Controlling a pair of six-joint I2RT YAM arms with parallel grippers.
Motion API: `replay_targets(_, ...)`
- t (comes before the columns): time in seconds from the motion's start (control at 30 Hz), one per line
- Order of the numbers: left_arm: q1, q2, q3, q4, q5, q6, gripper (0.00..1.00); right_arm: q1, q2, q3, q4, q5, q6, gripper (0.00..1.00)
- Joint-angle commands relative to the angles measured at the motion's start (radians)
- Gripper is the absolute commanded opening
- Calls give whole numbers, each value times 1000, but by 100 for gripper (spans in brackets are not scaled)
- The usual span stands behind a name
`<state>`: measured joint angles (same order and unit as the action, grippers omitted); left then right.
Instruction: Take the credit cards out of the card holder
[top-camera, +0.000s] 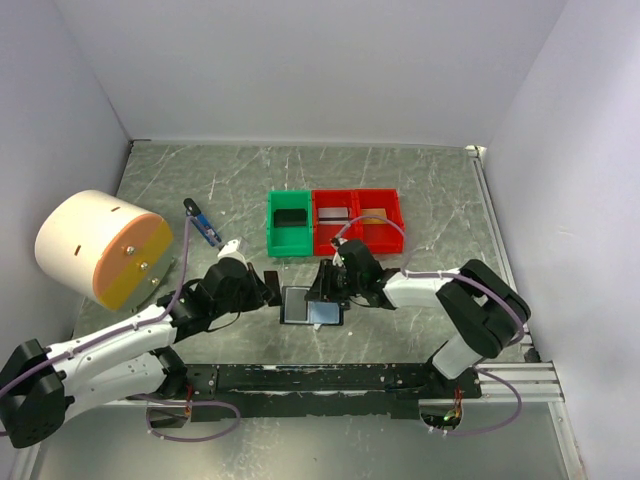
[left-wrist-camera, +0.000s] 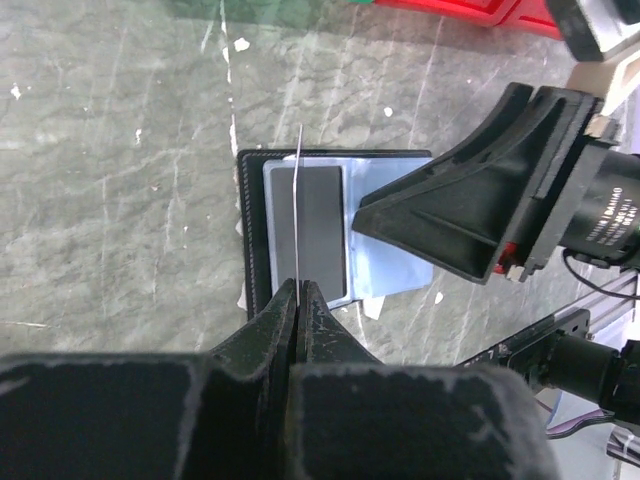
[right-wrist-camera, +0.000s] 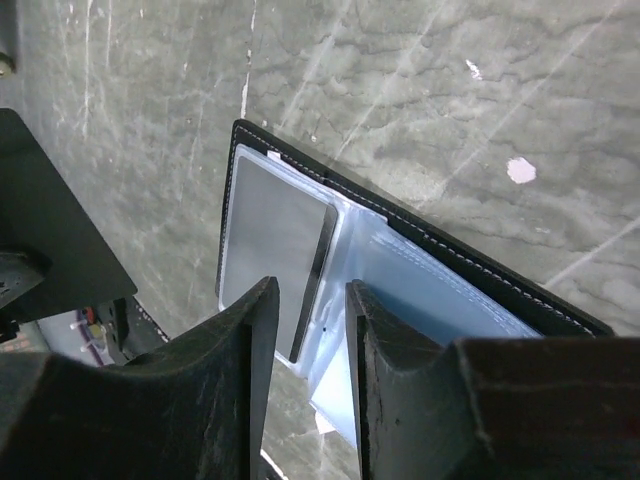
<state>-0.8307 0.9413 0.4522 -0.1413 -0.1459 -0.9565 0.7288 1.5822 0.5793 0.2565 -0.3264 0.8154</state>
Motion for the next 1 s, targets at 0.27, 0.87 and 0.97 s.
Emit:
replay_targets(0.27,5,16,65,-51,-15,43,7,3,-174,34,-206,156,-66,36)
replay_targets(0.87,166,-104,32,-18,276,113,7,-21,-503,-142,-32,249,-23,76)
replay_targets(0.97,216,-140,25,-7,358,138,7,-21,-590,-195,0,283,-32,84)
